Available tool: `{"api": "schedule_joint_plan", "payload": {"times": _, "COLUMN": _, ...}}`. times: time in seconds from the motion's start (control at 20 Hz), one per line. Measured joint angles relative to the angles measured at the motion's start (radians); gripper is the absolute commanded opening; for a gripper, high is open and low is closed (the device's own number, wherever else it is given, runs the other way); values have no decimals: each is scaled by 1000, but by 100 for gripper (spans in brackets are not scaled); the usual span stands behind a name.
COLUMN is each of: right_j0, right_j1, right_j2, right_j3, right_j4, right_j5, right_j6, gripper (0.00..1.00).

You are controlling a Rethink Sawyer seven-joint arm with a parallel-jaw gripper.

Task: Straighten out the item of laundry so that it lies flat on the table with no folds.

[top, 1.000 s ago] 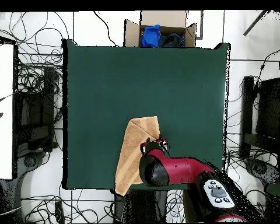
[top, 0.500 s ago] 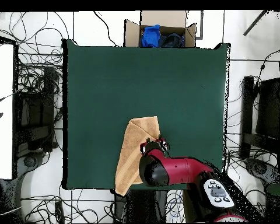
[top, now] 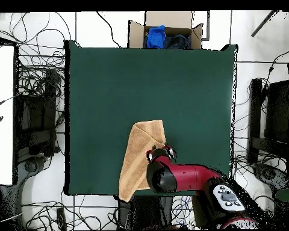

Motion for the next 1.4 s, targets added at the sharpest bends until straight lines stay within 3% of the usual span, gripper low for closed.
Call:
{"api": "schedule_joint_plan", "payload": {"times": 0.6, "right_j0": -108, "right_j1": 24, "right_j2": 0, "right_j3": 0, "right_j4": -20, "right_j5": 0, "right_j6": 0, "gripper": 100}}
{"api": "schedule_joint_plan", "payload": {"times": 1.4, "right_j0": -37, "right_j1": 12, "right_j2": 0, "right_j3": 0, "right_j4": -21, "right_j5": 0, "right_j6": 0, "gripper": 100}}
